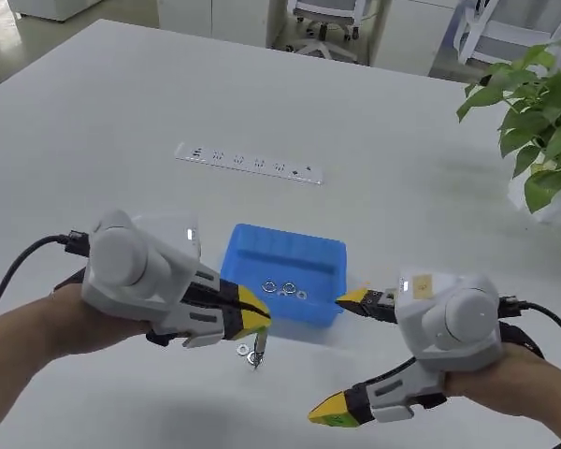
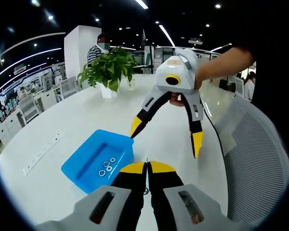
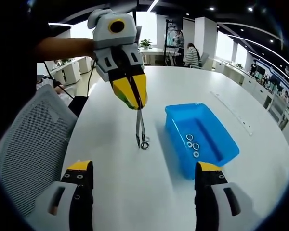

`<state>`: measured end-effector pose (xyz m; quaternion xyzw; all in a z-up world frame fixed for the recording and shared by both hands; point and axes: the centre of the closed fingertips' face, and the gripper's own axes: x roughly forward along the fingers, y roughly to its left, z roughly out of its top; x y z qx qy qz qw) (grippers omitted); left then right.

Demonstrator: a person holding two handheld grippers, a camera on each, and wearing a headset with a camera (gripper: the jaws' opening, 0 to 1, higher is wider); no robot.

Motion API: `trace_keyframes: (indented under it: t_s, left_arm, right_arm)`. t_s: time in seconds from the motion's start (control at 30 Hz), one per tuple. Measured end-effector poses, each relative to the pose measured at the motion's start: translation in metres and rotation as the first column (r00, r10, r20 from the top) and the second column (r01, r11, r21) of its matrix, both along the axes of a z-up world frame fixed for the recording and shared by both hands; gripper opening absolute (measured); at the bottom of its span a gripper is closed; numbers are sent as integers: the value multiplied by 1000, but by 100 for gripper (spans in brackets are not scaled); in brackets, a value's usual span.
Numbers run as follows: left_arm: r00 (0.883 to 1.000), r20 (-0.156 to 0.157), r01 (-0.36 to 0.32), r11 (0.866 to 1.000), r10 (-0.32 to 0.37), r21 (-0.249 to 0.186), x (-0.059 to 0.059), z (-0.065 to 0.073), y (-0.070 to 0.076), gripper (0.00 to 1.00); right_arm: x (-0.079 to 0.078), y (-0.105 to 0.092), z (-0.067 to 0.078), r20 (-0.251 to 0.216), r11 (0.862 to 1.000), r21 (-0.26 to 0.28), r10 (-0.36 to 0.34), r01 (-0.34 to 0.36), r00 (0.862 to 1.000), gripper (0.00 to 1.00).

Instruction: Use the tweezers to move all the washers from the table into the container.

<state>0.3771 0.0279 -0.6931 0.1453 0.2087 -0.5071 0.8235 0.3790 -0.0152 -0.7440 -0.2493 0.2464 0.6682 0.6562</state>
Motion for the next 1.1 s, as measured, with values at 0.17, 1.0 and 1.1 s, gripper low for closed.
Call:
trace_keyframes:
  t_s: [0.17, 1.0, 1.1]
  left_arm:
    - [1000, -1, 4, 1000, -4, 1, -1, 0, 0, 5]
    - [999, -15, 29, 1000, -29, 3, -5, 0, 0, 5]
    - [999, -16, 29, 1000, -29, 6, -4, 0, 0, 5]
  right_arm:
    - [-3, 6, 0, 7, 999, 16, 42, -42, 999, 80]
    - [-6, 44, -14, 63, 969, -5, 248, -248, 967, 35]
    - [-6, 50, -14, 70, 964, -8, 264, -264, 962, 32]
